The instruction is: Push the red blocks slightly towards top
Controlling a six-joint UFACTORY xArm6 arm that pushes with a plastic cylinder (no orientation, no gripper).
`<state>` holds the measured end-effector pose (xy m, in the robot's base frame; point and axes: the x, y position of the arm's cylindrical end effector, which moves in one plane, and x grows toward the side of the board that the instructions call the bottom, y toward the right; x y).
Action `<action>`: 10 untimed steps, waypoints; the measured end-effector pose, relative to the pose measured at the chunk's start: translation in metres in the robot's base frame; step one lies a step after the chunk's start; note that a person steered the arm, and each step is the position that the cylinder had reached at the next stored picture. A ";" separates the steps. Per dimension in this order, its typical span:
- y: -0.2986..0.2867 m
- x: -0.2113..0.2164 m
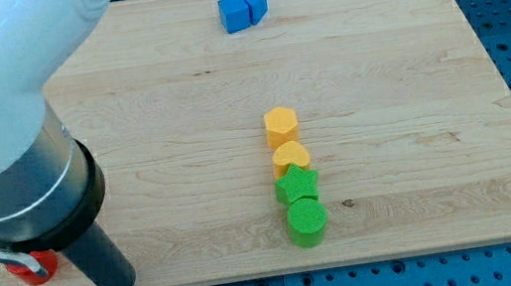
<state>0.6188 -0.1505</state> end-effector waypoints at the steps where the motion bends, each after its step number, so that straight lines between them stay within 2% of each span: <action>1: 0.000 -0.038; 2: -0.007 -0.124; 3: -0.062 -0.193; 4: -0.152 -0.192; 5: -0.154 -0.186; 7: -0.154 -0.049; 8: -0.147 -0.001; 10: -0.079 -0.007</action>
<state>0.6114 -0.2299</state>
